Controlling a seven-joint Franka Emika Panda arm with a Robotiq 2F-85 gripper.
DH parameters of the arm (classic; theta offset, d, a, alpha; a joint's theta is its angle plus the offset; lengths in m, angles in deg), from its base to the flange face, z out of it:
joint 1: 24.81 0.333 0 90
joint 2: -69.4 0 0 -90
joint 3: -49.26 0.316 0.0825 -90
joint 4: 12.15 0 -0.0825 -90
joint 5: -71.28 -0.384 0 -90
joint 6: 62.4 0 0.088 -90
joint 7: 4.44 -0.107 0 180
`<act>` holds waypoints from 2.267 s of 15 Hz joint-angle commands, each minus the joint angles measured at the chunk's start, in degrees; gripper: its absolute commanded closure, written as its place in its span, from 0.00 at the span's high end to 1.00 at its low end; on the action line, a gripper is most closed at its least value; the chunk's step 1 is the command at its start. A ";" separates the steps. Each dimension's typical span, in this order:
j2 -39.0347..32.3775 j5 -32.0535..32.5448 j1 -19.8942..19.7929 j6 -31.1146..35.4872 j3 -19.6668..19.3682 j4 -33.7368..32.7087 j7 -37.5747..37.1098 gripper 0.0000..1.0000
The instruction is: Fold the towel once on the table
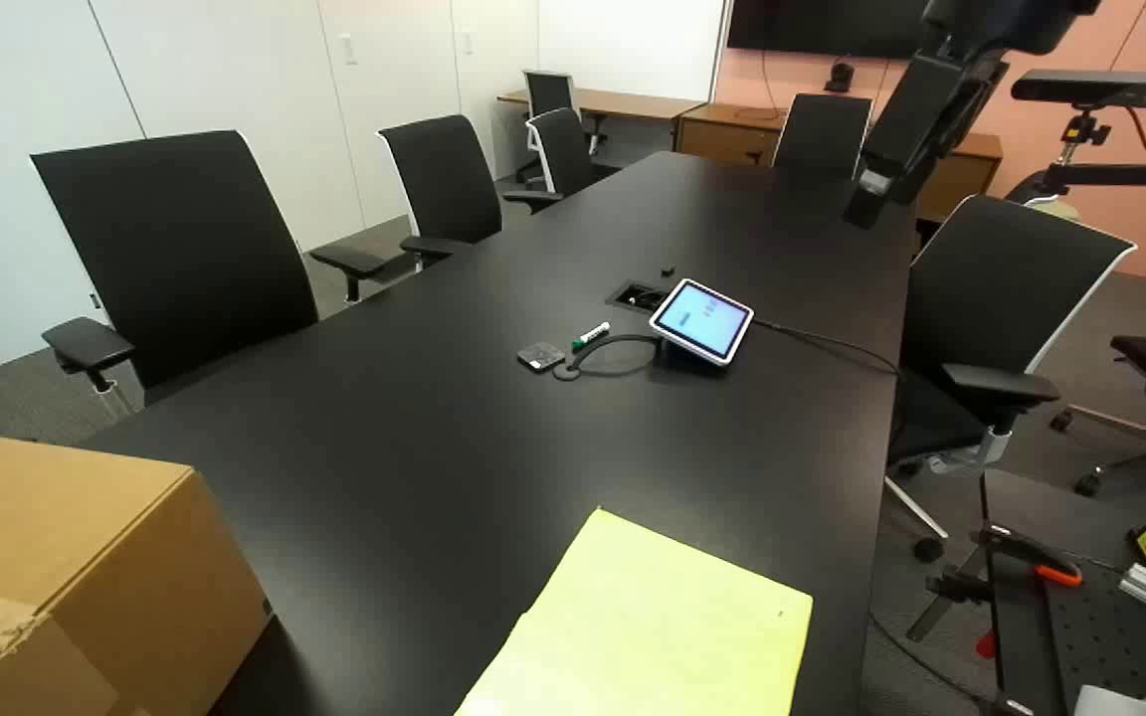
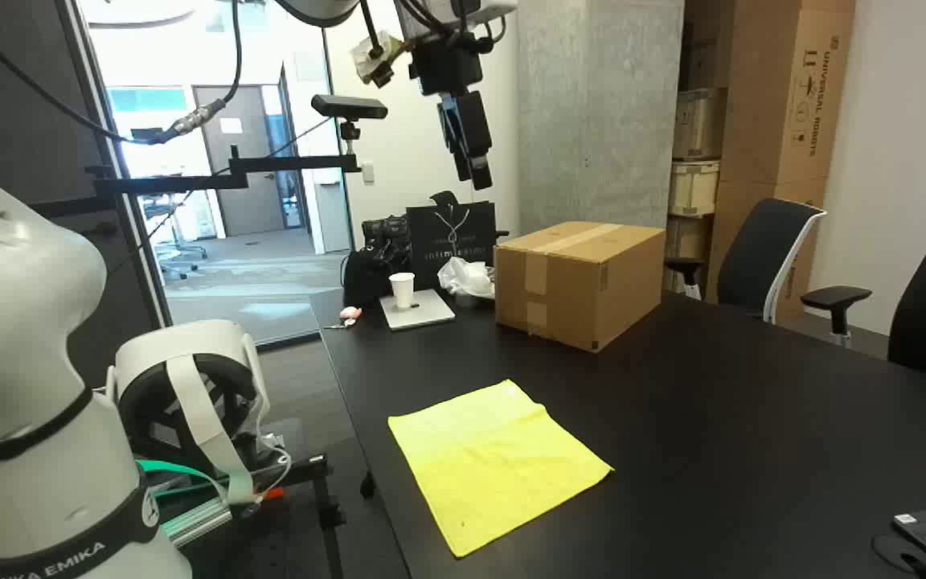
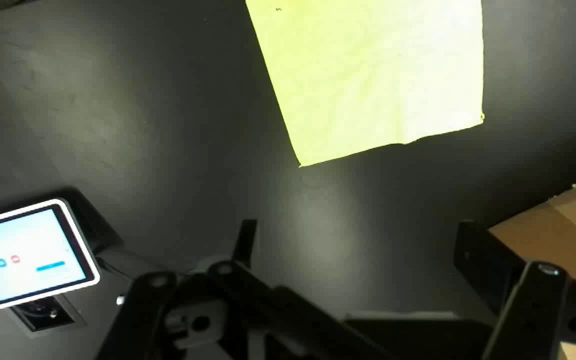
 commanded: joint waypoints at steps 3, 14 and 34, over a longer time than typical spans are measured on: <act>0.31 0.12 0.22 -0.11 -0.19 -0.78 -0.08 1.00; -9.81 -1.50 0.24 5.52 -2.31 5.52 1.57 1.00; -41.58 -19.13 4.97 42.07 0.90 21.36 10.47 1.00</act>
